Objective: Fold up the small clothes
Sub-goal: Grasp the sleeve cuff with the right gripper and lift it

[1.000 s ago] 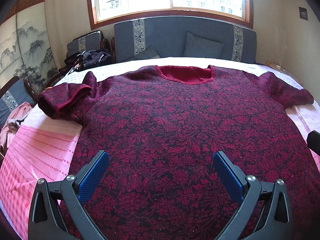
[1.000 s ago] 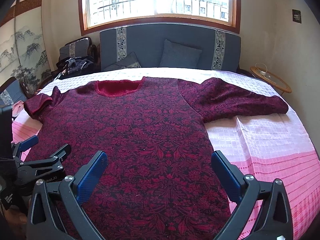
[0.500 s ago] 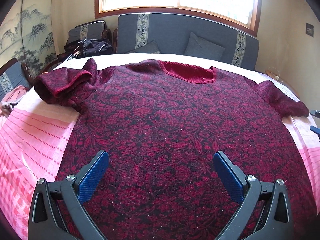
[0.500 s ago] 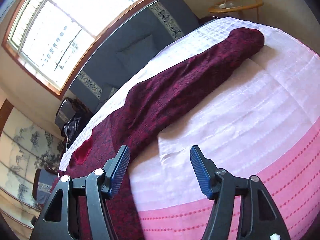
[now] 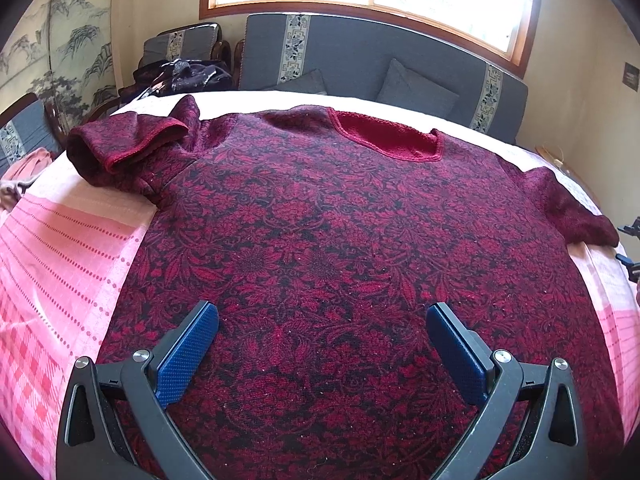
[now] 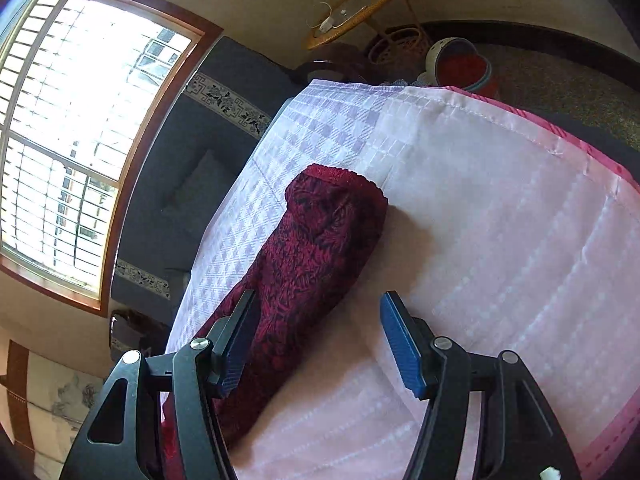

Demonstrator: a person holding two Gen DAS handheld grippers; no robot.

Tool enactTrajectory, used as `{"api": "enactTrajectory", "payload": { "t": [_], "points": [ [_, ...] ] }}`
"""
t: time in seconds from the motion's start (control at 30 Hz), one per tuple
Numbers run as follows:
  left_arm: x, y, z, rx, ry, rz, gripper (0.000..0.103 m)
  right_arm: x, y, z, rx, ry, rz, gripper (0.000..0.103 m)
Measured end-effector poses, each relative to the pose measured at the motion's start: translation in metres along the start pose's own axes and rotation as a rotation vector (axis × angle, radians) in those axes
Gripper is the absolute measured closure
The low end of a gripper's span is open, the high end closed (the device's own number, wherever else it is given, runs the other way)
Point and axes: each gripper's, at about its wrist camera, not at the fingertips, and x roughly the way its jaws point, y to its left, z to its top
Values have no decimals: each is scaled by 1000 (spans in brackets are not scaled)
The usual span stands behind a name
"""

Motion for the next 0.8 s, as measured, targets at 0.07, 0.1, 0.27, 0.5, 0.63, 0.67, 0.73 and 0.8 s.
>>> {"api": "enactTrajectory", "payload": {
  "t": [0.07,0.1,0.27,0.5,0.63,0.67,0.73,0.8],
  "points": [
    [2,0,1,-2,7,1,0,4,-4,5,18,-17,19,45],
    [2,0,1,-4,9,0,0,7,-6,8,20,-19,32,45],
    [5,3,1,-17,23,-3,0,19,-7,10,5,-11,33,72],
    [5,8,1,-45,23,-16,0,2,10,-4,-11,-33,4,95],
    [4,12,1,-69,19,-25,0,-18,64,-33,-147,-61,60,95],
    [5,13,1,-77,20,-28,0,-20,77,-42,-172,-58,74,95],
    [5,16,1,-93,19,-35,0,-21,104,-59,-209,-47,107,95],
    [5,19,2,-111,15,-41,0,-16,130,-78,-240,-20,149,95]
  ]
}}
